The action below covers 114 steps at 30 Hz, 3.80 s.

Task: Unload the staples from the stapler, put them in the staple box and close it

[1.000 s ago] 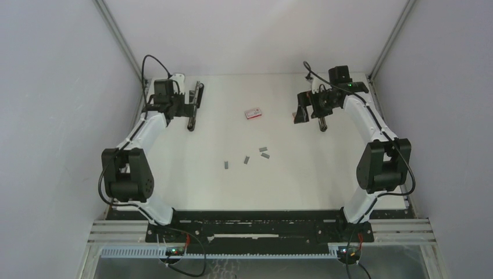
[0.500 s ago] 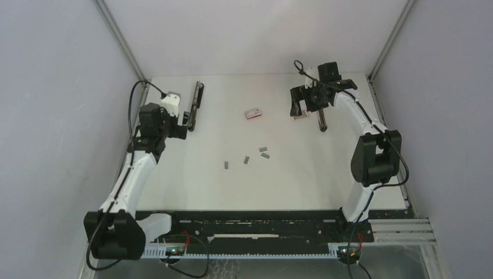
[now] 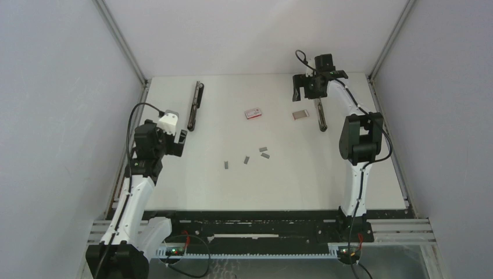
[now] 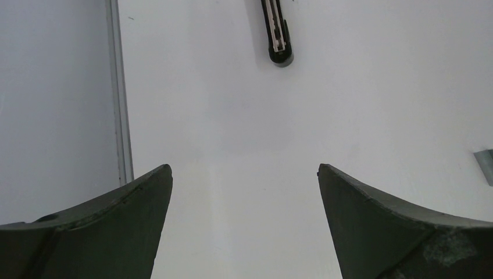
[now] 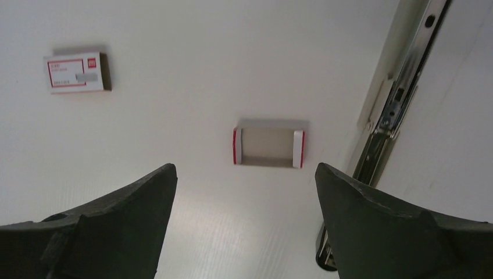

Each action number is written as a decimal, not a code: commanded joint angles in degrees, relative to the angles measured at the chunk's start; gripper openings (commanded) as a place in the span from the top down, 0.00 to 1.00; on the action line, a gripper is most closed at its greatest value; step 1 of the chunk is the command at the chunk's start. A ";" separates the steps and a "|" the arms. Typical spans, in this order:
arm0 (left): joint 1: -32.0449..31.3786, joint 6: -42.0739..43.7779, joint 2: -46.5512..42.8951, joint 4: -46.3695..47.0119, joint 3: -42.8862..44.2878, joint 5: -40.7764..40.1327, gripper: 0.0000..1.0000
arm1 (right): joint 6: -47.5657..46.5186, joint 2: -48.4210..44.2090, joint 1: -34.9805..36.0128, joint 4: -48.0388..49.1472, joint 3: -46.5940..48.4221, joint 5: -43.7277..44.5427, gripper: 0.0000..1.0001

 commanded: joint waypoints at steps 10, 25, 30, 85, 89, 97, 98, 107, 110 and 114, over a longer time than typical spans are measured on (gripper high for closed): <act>0.33 2.01 -0.50 2.18 -1.78 4.47 0.00 | 3.34 6.83 -2.62 1.86 6.55 -2.36 0.38; 0.33 1.92 -0.68 2.64 -2.64 5.75 0.00 | 3.35 10.35 -6.51 0.72 6.30 -5.44 0.55; 0.38 1.83 -0.42 2.71 -2.75 5.96 0.00 | 2.96 11.46 -7.03 0.42 6.42 -7.67 0.55; 0.31 1.80 0.44 2.80 -3.03 6.94 0.00 | 5.81 15.71 -11.00 0.44 6.11 -18.01 0.67; 0.31 1.76 0.61 2.80 -3.03 6.89 0.00 | 5.37 16.20 -10.25 0.13 6.84 -17.50 0.69; 0.36 1.79 0.82 2.79 -3.03 6.96 0.00 | 4.17 17.16 -9.07 -1.20 8.76 -15.81 0.71; 0.32 1.75 0.85 2.78 -3.03 6.99 0.00 | 4.09 17.22 -9.01 -1.26 8.76 -15.80 0.71; 0.33 1.65 1.09 2.73 -3.07 7.26 0.00 | 3.03 17.91 -8.63 -2.13 9.35 -15.55 0.75; 0.37 1.74 1.22 2.75 -3.07 7.24 0.00 | 3.01 18.00 -8.67 -2.16 9.27 -15.80 0.78; 0.36 1.77 1.35 2.82 -3.03 7.47 0.00 | 2.89 18.32 -8.74 -2.31 9.29 -15.92 0.81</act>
